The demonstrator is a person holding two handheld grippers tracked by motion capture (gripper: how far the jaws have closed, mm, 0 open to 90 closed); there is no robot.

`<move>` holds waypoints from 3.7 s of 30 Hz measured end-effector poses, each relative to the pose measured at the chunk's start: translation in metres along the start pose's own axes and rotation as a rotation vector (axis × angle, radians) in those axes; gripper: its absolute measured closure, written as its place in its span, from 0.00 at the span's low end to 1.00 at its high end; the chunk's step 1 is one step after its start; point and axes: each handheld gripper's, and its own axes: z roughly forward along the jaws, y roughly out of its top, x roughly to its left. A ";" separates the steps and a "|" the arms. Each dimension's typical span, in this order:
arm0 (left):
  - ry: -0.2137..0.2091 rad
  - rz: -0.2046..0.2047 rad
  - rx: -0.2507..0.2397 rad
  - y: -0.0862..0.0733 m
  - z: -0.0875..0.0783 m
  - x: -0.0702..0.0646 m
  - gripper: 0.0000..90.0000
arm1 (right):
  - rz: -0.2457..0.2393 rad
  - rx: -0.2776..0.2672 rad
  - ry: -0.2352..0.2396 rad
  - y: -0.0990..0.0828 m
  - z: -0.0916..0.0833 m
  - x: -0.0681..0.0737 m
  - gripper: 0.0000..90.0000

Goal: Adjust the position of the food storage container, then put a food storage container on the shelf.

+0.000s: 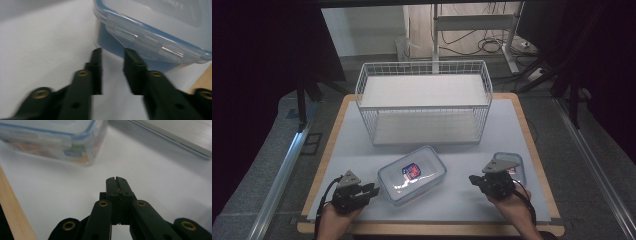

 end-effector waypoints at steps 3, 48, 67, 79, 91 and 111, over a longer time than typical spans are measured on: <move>0.030 0.021 0.017 0.004 0.005 -0.007 0.99 | -0.014 -0.002 0.013 0.012 0.013 0.002 1.00; -0.003 0.060 0.081 0.053 0.070 -0.013 1.00 | 0.034 0.090 -0.001 -0.003 0.015 0.023 1.00; 0.115 0.124 -0.031 0.028 0.017 -0.004 0.56 | -0.026 -0.005 -0.075 -0.004 -0.011 0.007 0.62; 0.118 0.150 -0.061 0.016 0.009 -0.005 0.14 | -0.030 -0.085 -0.044 -0.006 -0.006 -0.007 0.17; 0.102 0.201 -0.078 0.016 0.015 -0.012 0.02 | -0.004 -0.080 -0.027 -0.009 -0.004 -0.013 0.07; 0.016 0.137 -0.036 0.033 0.014 -0.011 0.05 | 0.034 -0.066 0.010 -0.001 -0.003 -0.013 0.04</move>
